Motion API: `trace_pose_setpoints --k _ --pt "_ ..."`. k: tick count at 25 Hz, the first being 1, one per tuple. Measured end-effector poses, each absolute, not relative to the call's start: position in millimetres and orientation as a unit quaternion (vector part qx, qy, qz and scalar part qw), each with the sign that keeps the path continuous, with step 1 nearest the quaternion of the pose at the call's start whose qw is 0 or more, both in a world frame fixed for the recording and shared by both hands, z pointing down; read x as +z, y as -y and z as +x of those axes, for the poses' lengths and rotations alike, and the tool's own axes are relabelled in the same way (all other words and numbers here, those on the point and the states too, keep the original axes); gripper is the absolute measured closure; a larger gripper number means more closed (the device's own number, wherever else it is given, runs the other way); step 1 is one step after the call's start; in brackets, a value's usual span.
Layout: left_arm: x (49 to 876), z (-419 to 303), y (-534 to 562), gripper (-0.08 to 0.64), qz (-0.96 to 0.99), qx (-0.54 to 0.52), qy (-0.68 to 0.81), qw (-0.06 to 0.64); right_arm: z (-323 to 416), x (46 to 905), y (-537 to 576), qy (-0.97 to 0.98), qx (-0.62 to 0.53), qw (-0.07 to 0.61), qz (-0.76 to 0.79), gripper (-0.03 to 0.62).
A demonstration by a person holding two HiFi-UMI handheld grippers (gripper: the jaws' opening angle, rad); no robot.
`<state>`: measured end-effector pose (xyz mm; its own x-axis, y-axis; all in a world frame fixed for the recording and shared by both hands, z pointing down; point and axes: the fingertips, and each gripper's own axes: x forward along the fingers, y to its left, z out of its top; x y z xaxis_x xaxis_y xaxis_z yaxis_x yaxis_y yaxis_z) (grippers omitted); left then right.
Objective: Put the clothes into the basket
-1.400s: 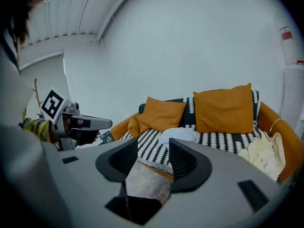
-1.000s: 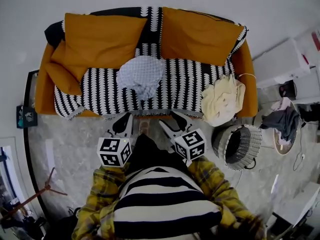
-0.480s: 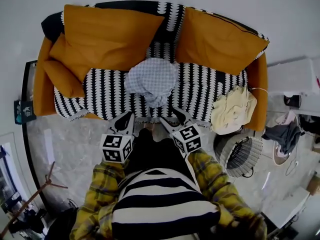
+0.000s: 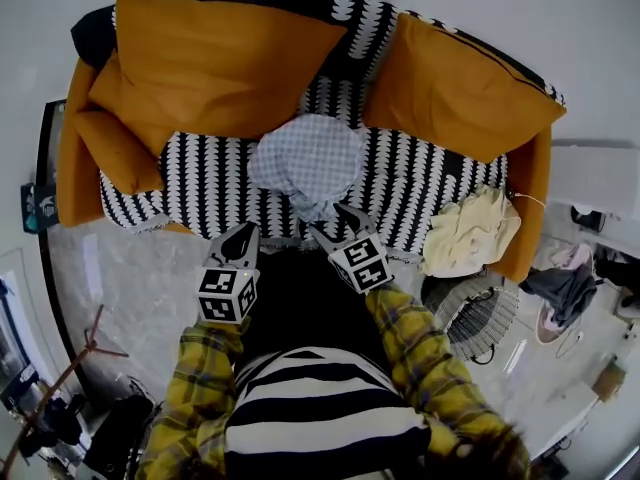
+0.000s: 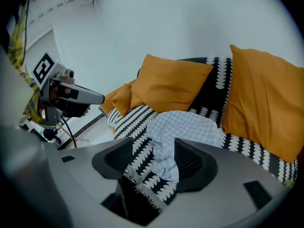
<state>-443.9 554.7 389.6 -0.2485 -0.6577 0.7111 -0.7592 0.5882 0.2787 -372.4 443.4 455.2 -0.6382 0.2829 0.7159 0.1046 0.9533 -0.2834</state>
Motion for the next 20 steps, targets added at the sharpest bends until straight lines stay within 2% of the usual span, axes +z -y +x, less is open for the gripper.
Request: trace_pose_setpoints --k 9,20 --pt "430.4 -444.4 -543.4 0.534 0.371 0.051 0.815 0.443 -394.3 525.5 -445.8 0.863 0.068 0.462 -0.193 0.298" --pt "459.8 -436.5 -565.6 0.534 0.318 0.028 0.822 0.472 -413.0 585.1 -451.3 0.843 0.013 0.499 -0.2 0.27"
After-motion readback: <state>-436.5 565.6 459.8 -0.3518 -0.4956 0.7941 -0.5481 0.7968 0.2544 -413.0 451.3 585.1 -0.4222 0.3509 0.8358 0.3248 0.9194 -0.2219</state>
